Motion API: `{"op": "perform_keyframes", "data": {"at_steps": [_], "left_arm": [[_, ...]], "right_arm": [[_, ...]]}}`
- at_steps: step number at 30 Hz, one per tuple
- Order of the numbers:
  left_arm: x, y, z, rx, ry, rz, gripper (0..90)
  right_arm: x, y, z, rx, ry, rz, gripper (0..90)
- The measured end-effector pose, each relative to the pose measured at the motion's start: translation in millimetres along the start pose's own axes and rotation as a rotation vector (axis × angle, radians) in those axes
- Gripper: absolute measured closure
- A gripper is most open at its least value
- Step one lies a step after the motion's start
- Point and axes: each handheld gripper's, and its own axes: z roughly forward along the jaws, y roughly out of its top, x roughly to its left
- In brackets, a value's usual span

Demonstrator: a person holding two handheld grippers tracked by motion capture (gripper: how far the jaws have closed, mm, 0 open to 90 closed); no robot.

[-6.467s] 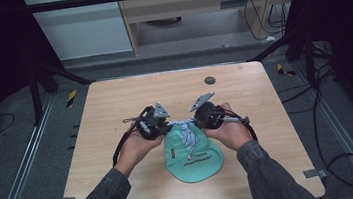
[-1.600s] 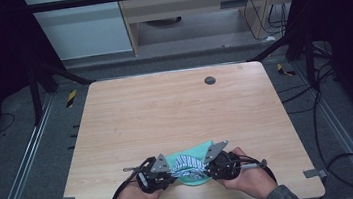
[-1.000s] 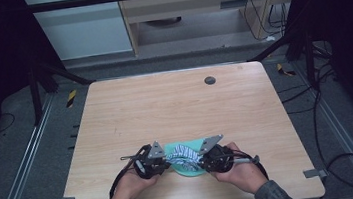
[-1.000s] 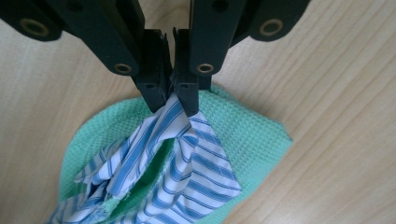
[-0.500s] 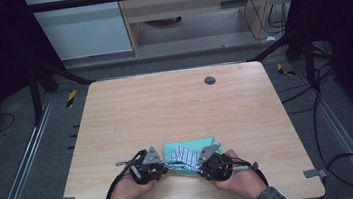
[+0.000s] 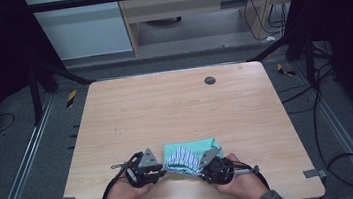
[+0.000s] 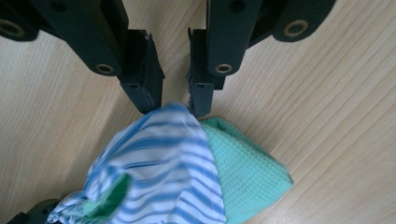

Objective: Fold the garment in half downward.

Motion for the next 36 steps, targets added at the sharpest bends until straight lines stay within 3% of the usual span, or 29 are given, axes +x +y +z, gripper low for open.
{"op": "perform_keyframes", "data": {"at_steps": [7,16,20,22,26,32,36], "left_arm": [[1.2,2.3,-12.2,-0.018,0.022,-0.004,76.5],[1.4,22.2,-16.6,-0.087,0.054,-0.014,76.0],[-1.9,31.7,-13.7,-0.114,0.043,-0.013,75.0],[-5.8,33.6,-10.5,-0.108,0.035,0.004,74.3],[-14.0,27.6,1.4,-0.05,0.025,0.054,74.0],[-18.4,14.4,16.1,-0.011,0.007,0.047,73.2],[-17.7,12.5,14.5,-0.019,0.015,0.038,70.1]], "right_arm": [[0.0,-1.5,0.0,0.009,0.004,0.0,83.9],[1.0,-1.2,0.2,0.014,0.006,-0.001,82.8],[1.5,-1.5,0.8,0.016,0.007,-0.003,80.9],[1.7,-1.7,0.4,0.011,0.006,-0.005,79.1],[2.1,-3.7,-1.5,0.006,0.01,-0.006,73.1],[3.5,-6.1,-3.8,-0.009,0.005,0.011,59.0],[3.5,-5.7,-6.6,-0.027,-0.007,0.026,47.6]]}}
